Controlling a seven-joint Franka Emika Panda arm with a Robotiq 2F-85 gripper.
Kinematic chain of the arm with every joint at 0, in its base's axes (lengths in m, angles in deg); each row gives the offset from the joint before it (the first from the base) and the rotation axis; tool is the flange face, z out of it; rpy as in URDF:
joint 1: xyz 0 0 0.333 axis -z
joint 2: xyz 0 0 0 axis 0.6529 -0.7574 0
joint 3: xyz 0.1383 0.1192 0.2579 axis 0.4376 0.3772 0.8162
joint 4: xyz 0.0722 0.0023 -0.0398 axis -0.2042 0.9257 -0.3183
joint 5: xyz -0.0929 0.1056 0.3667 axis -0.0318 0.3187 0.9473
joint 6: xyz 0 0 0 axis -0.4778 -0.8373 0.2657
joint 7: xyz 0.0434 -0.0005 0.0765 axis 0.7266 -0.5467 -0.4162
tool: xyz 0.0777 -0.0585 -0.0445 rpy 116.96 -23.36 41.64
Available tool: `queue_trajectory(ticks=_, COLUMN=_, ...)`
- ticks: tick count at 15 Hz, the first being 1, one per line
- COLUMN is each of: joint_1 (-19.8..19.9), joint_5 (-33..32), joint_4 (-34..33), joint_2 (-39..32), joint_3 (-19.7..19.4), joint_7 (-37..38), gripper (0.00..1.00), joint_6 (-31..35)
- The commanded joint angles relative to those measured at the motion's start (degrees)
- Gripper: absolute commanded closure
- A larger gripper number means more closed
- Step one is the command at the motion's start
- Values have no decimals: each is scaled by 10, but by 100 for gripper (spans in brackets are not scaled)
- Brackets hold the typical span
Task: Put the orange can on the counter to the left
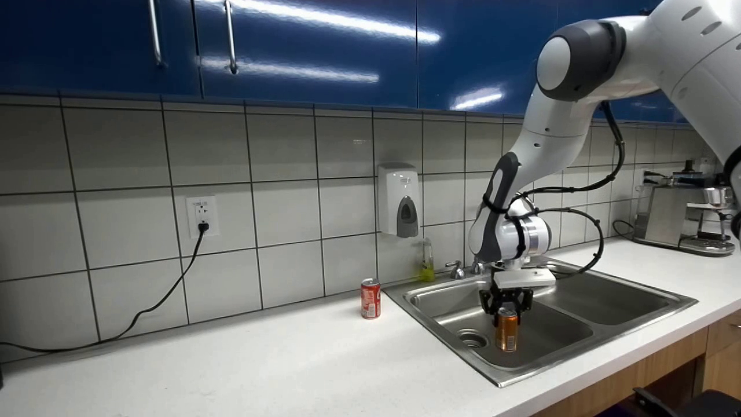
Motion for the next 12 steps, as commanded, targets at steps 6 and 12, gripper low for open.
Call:
queue_trajectory(ticks=6, joint_1=2, joint_5=-13, joint_4=83, joint_2=134, joint_3=10, joint_7=-29, gripper=62, joint_6=-72)
queue_trajectory(ticks=12, joint_1=-11, joint_5=-12, joint_4=141, joint_2=216, joint_3=23, joint_7=-41, gripper=62, joint_6=-90)
